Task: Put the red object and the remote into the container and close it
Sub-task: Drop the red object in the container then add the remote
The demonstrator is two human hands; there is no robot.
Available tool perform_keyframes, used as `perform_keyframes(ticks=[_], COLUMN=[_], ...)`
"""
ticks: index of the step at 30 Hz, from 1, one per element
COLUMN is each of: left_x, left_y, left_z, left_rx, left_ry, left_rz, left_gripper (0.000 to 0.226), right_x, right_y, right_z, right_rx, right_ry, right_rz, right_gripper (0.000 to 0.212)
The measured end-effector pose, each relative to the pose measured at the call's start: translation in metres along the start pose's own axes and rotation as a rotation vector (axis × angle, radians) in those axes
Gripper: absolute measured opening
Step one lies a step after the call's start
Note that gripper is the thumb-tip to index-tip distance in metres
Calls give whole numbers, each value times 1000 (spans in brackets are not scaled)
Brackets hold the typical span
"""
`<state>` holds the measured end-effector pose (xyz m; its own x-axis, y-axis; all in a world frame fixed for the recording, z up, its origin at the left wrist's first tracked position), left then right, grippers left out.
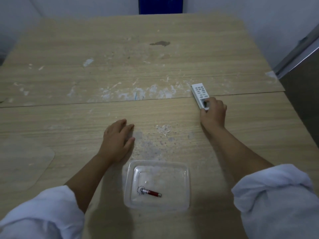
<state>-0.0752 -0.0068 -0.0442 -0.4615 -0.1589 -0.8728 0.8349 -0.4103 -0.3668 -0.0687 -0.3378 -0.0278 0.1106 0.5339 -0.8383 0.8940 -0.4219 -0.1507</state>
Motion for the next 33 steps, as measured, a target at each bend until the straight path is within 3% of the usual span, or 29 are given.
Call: perform_keyframes(ticks=[8,13,17,23,33], left_x=[-6,7,17,27,40], left_y=[-48,-84,-111,-133,-141], left_z=[11,12,20,29,22], left_rx=[-10,-34,-51,-100,-99], left_ry=[-164,-404,-458,-516,-561], left_rz=[171,147,107,91,107], left_gripper=[38,27,25,26,26], right_x=[-7,-11,-9,1,19], right_y=[-74,-133,-178,-215,-227], right_z=[-26,-39,-40,-35,-33], right_rx=[-362,-559,-704,-802,-720], right_ry=[82,30,-63,-188,-263], right_rz=[-172,-337,-402,-486,-526], right_gripper=[35,29,27,26,20])
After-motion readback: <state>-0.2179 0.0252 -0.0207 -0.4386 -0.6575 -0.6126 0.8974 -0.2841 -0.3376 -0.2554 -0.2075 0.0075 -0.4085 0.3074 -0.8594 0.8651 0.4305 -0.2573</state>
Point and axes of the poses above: each hand's wrist, its own y-axis towards the middle knuckle, its own x-axis out of the palm, z = x × y, the point moved 3 cm from there along y, towards the middle knuckle, and after that the axes turned 15 degrees about -z, right-handed, at the moved point
